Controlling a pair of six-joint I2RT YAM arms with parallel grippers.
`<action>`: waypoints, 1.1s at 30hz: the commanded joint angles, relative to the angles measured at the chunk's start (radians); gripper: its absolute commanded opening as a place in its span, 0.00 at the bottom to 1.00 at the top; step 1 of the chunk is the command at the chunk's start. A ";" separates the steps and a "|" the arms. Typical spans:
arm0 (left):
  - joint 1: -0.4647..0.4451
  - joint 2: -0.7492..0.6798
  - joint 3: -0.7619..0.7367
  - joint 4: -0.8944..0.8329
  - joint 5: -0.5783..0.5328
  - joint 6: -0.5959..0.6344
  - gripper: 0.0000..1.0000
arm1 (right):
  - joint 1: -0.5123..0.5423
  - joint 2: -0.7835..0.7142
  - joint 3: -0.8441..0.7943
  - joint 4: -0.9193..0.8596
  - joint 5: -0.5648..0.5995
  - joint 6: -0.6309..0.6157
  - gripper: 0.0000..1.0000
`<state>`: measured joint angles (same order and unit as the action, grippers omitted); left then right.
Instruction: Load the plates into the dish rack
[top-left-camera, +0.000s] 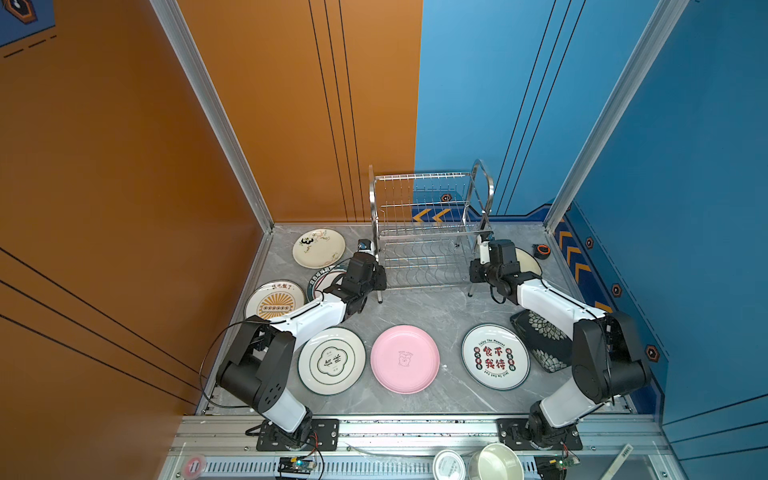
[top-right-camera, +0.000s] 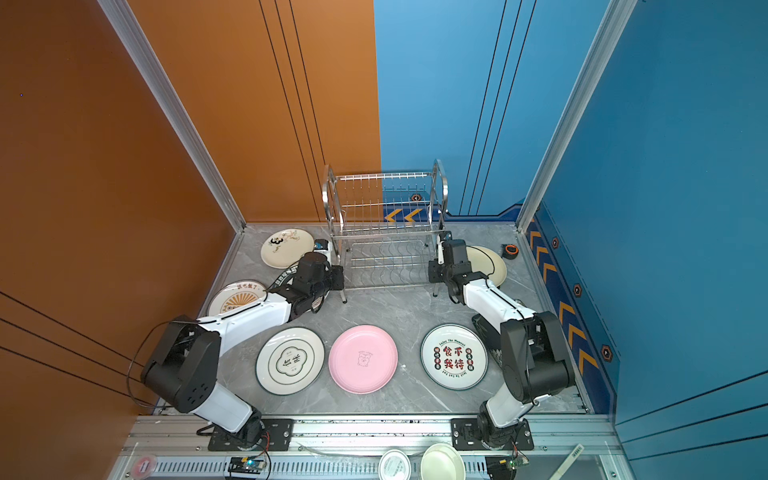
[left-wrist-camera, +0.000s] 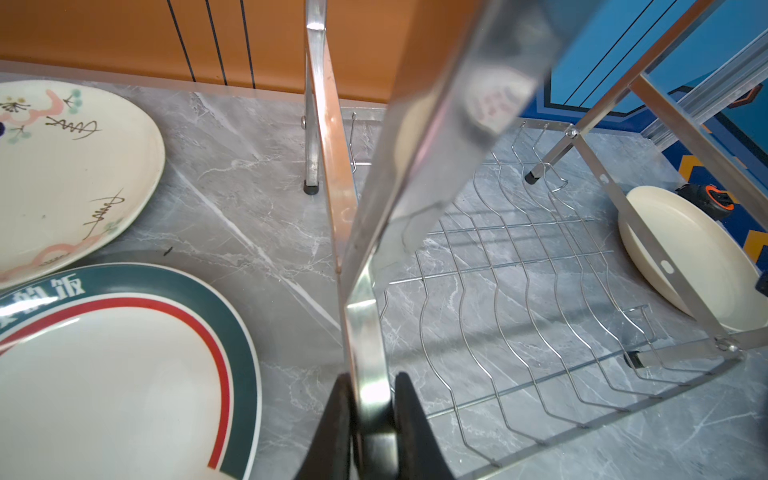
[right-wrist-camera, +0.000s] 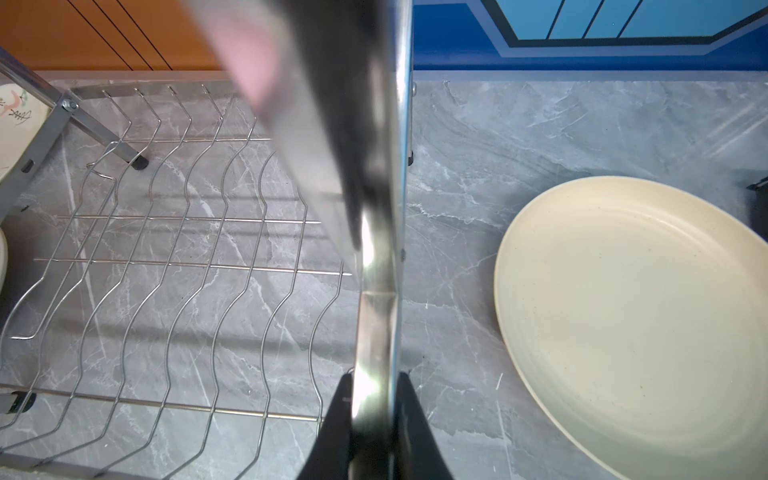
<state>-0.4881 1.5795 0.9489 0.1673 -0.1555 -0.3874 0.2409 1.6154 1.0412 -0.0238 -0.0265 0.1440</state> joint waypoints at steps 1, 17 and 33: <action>-0.046 -0.022 -0.035 -0.119 0.085 0.110 0.00 | -0.019 0.038 0.028 -0.015 -0.007 -0.021 0.00; -0.055 -0.012 0.007 -0.140 0.026 0.113 0.22 | -0.018 0.045 0.051 -0.019 -0.035 -0.020 0.17; -0.056 -0.076 0.009 -0.165 -0.025 0.109 0.64 | -0.020 -0.033 0.030 -0.065 -0.049 0.006 0.66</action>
<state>-0.5373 1.5570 0.9588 0.0341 -0.1757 -0.2794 0.2276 1.6363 1.0634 -0.0402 -0.0769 0.1394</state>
